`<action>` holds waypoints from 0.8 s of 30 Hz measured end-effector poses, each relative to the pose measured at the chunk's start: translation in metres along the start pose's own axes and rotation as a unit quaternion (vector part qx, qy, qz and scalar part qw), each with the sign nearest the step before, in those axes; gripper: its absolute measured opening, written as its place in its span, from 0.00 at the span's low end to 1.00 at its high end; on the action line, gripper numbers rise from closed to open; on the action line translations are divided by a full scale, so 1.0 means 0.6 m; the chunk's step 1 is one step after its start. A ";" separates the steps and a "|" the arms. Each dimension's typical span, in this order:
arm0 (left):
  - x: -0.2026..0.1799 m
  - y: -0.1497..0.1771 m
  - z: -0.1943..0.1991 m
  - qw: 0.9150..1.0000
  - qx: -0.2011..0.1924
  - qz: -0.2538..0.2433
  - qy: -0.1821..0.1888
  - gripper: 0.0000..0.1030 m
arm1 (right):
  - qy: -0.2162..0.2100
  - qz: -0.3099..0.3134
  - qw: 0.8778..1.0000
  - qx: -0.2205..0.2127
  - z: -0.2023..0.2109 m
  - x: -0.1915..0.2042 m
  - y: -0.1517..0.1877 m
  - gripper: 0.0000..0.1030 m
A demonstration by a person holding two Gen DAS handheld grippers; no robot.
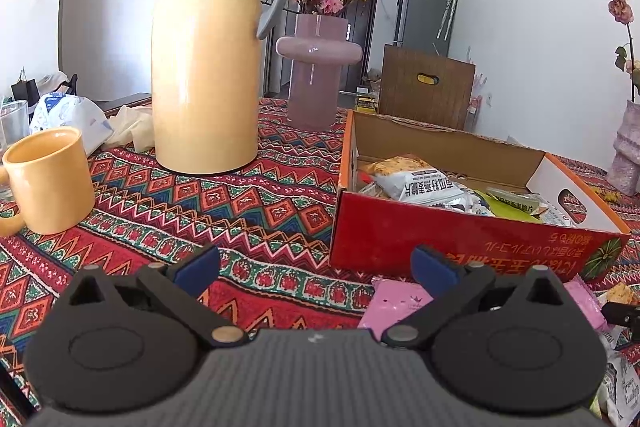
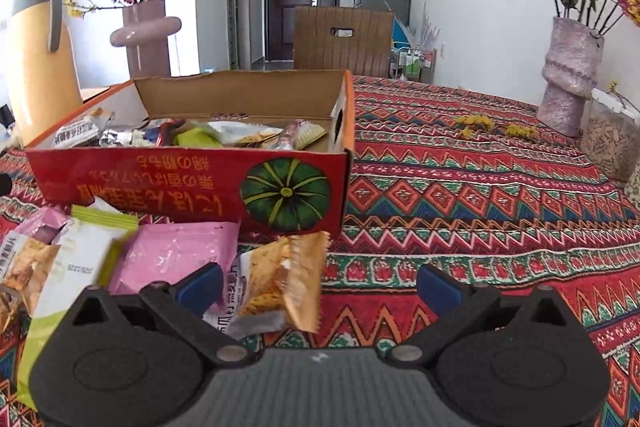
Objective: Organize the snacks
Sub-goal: 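Grasp the orange-gold packet with the right gripper, then grasp the pink Delicious food packet with the left gripper while the right holds its packet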
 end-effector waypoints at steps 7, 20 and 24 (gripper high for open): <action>0.001 0.000 -0.003 1.000 0.006 0.003 0.001 1.00 | -0.063 -0.040 0.997 0.007 -0.003 -0.008 0.003 0.54; 0.001 0.002 -0.010 1.000 0.024 0.003 0.002 1.00 | -0.016 -0.133 0.986 -0.095 0.048 -0.057 0.001 0.16; -0.003 0.003 -0.017 0.999 0.047 -0.002 0.016 1.00 | -0.018 -0.143 0.985 -0.094 0.042 -0.064 0.004 0.16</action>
Point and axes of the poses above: each gripper's, at about its wrist camera, not at the fingertips, and z roughly against the way its jaws point, x to its left, y to its underside, the point moved 1 cm from there along -z, roughly the way its jaws point, and after that the axes turned 7 degrees about -x, right-handed, at the moved point
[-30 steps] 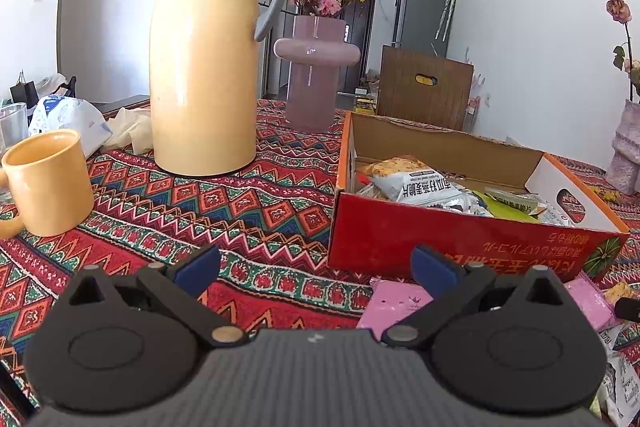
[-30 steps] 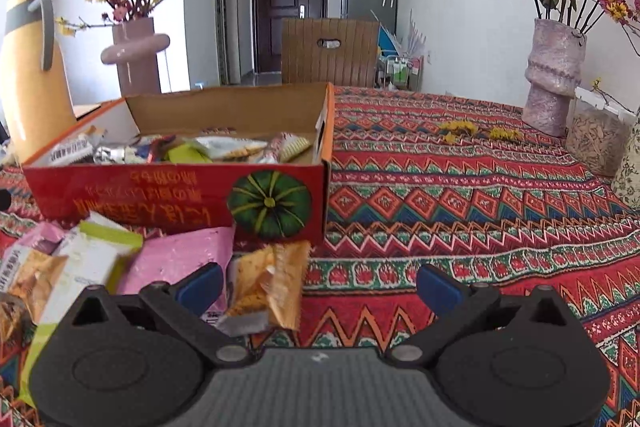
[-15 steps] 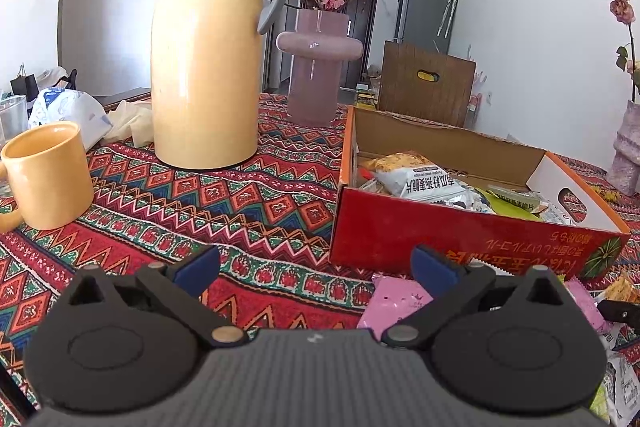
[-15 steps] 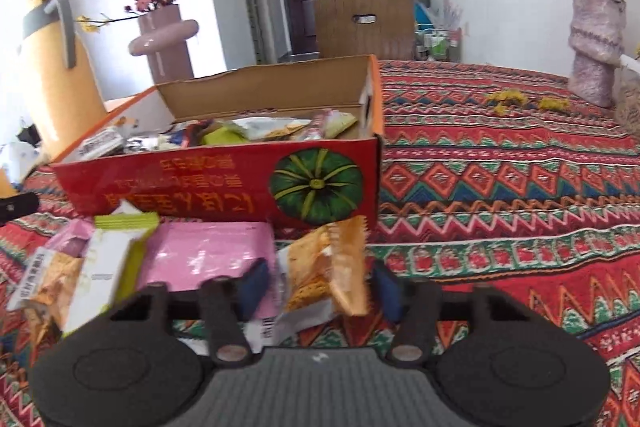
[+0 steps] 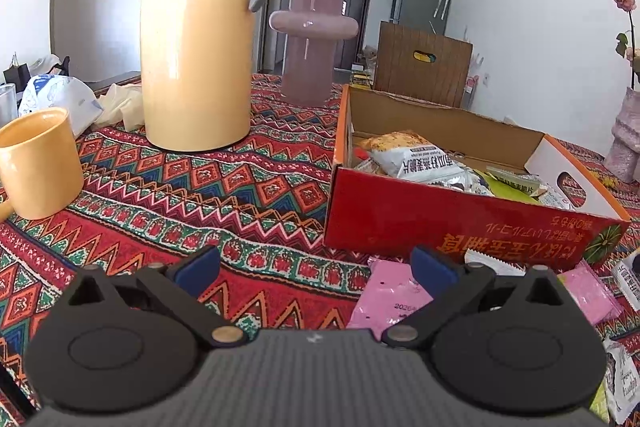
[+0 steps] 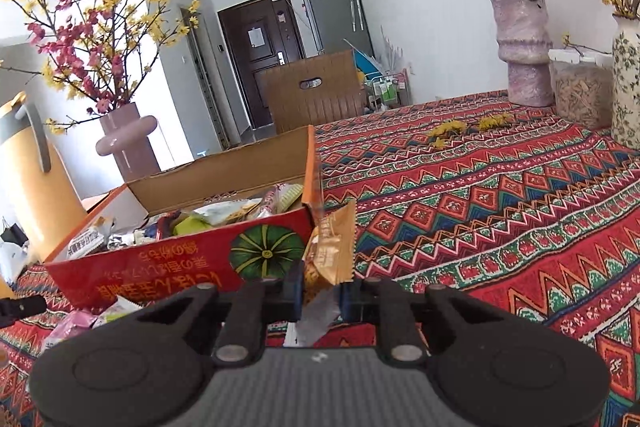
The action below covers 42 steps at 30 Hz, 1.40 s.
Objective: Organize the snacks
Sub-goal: 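Grasp the pink Delicious food packet with the left gripper while the right holds its packet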
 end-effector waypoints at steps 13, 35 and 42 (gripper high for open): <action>-0.075 -0.003 -0.041 0.991 0.089 -0.090 0.047 1.00 | -0.022 -0.017 1.000 -0.007 0.008 -0.005 0.006 0.16; -0.061 0.006 -0.084 0.987 0.142 -0.078 0.007 1.00 | -0.044 -0.025 0.999 -0.019 0.019 -0.007 0.006 0.16; -0.062 0.009 -0.086 0.988 0.136 -0.077 0.007 1.00 | -0.044 -0.025 0.999 -0.018 0.019 -0.007 0.007 0.17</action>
Point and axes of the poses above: each gripper's, at about its wrist camera, not at the fingertips, and z roughly against the way its jaws point, x to its left, y to its underside, the point moved 1 cm from there along -z, roughly the way its jaws point, and after that the axes turned 7 degrees about -x, right-handed, at the moved point
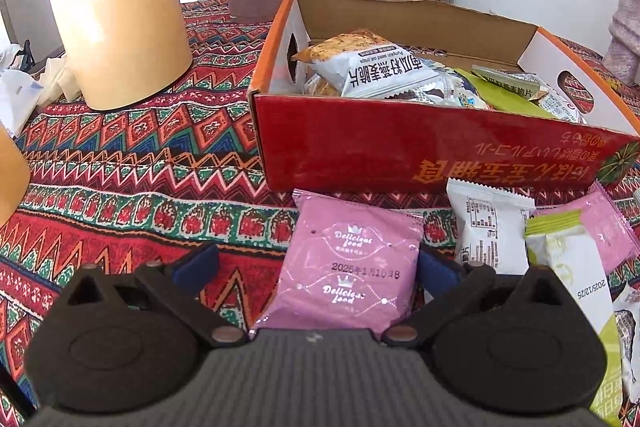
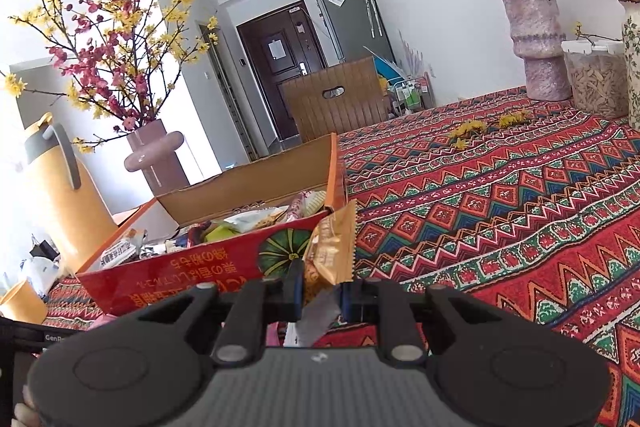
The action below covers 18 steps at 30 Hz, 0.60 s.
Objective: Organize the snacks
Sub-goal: 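Grasp the pink Delicious food packet with the left gripper while the right holds its packet, then lift both held packets and carry them over the box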
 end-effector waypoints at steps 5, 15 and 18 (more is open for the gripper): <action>-0.001 0.007 0.004 1.000 -0.007 -0.001 0.000 1.00 | 0.002 0.001 1.000 0.002 -0.002 0.001 0.001 0.17; 0.000 0.011 0.032 0.999 -0.030 0.000 0.011 0.62 | -0.001 0.011 1.000 0.004 0.001 0.008 -0.006 0.17; 0.002 0.013 0.037 0.999 -0.034 0.004 0.016 0.61 | -0.003 0.015 1.000 0.001 0.007 0.013 -0.009 0.17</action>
Point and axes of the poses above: each gripper's, at about its wrist camera, not at the fingertips, and z roughly against the way its jaws point, x to its left, y to its underside, the point moved 1 cm from there along -z, roughly the way its jaws point, and after that the axes turned 7 degrees about -x, right-handed, at the moved point
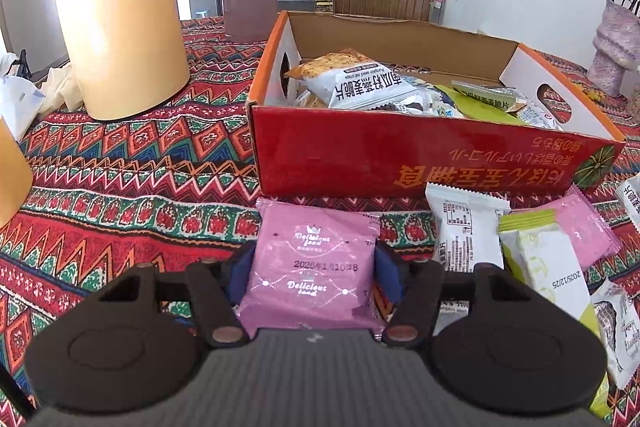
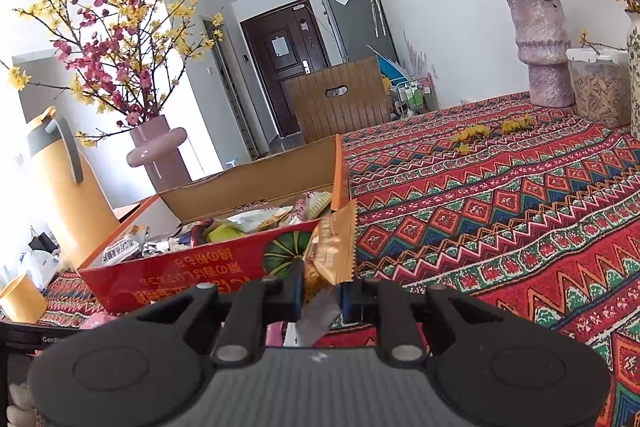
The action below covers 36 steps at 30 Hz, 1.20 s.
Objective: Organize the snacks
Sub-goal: 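Lift both held packets and carry them over the box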
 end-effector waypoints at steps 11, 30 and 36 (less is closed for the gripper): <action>0.014 -0.013 0.039 0.999 -0.042 0.013 -0.005 0.61 | -0.013 0.015 1.000 -0.010 0.010 0.024 -0.015 0.17; -0.016 -0.129 0.128 0.985 -0.172 0.013 0.011 0.61 | -0.044 0.047 0.996 -0.060 -0.014 0.079 -0.098 0.17; -0.028 -0.165 0.126 0.982 -0.187 0.020 0.014 0.62 | -0.052 0.052 0.995 -0.072 -0.045 0.101 -0.130 0.17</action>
Point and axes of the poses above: each gripper's, at about its wrist camera, not at the fingertips, and z roughly against the way its jaws point, x to its left, y to its underside, the point moved 1 cm from there along -z, roughly the way its jaws point, and after that the axes turned 7 degrees about -x, right-handed, at the moved point
